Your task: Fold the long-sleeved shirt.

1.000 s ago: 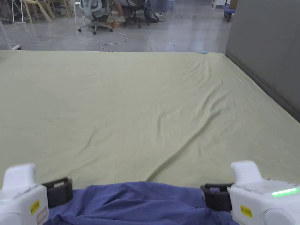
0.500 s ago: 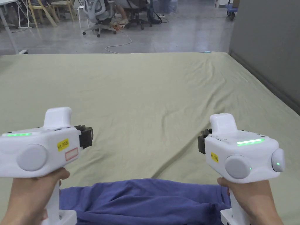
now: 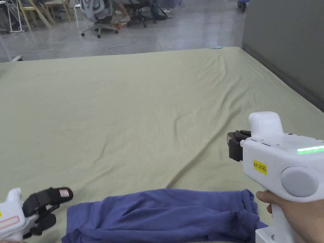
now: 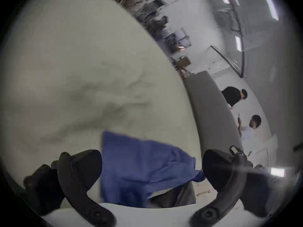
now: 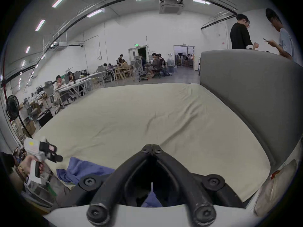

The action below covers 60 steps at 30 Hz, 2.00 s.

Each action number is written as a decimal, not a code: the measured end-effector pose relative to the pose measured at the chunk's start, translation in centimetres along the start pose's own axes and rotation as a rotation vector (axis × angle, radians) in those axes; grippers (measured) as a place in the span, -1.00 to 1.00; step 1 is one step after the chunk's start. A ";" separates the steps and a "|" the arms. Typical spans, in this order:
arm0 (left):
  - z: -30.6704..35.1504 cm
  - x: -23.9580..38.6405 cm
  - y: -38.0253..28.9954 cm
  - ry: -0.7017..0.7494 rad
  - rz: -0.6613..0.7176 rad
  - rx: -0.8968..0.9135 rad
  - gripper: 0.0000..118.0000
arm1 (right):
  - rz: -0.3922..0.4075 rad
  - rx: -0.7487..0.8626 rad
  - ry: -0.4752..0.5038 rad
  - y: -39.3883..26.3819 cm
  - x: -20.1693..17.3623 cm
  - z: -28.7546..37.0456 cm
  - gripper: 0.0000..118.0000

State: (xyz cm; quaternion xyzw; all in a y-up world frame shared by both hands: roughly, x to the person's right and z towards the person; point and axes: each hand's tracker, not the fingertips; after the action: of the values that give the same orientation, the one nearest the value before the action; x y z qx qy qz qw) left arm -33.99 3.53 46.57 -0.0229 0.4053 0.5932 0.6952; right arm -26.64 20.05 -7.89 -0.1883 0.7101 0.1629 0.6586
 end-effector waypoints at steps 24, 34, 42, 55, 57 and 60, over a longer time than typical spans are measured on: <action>-3.7 5.1 -3.1 0.157 -0.369 -0.152 -0.88 | -0.098 -0.104 -0.023 -2.9 2.5 -1.4 -1.00; -1.6 0.8 1.5 0.143 -0.156 -0.022 -0.89 | -0.105 -0.096 -0.042 -2.7 2.6 0.0 -1.00; 4.7 -2.6 5.1 0.322 -0.050 0.169 -0.89 | -0.101 -0.101 -0.039 -2.8 2.3 -0.3 -1.00; 6.2 8.5 2.5 -0.036 -0.163 0.029 -0.89 | -0.085 -0.107 0.041 -2.7 0.6 -1.3 -1.00; 3.8 14.5 -0.5 -0.107 -0.226 -0.027 -0.89 | -0.090 -0.097 0.047 -2.7 0.5 -0.9 -1.00; -1.5 19.5 -3.0 -0.113 -0.230 -0.132 -0.89 | -0.099 -0.097 0.051 -3.1 0.9 -0.7 -1.00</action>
State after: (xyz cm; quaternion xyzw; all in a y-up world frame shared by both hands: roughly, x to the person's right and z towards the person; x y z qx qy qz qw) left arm -32.90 17.59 32.64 -0.0815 0.3202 0.5355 0.7772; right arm -25.85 16.93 -8.67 -0.2591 0.7076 0.1594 0.6377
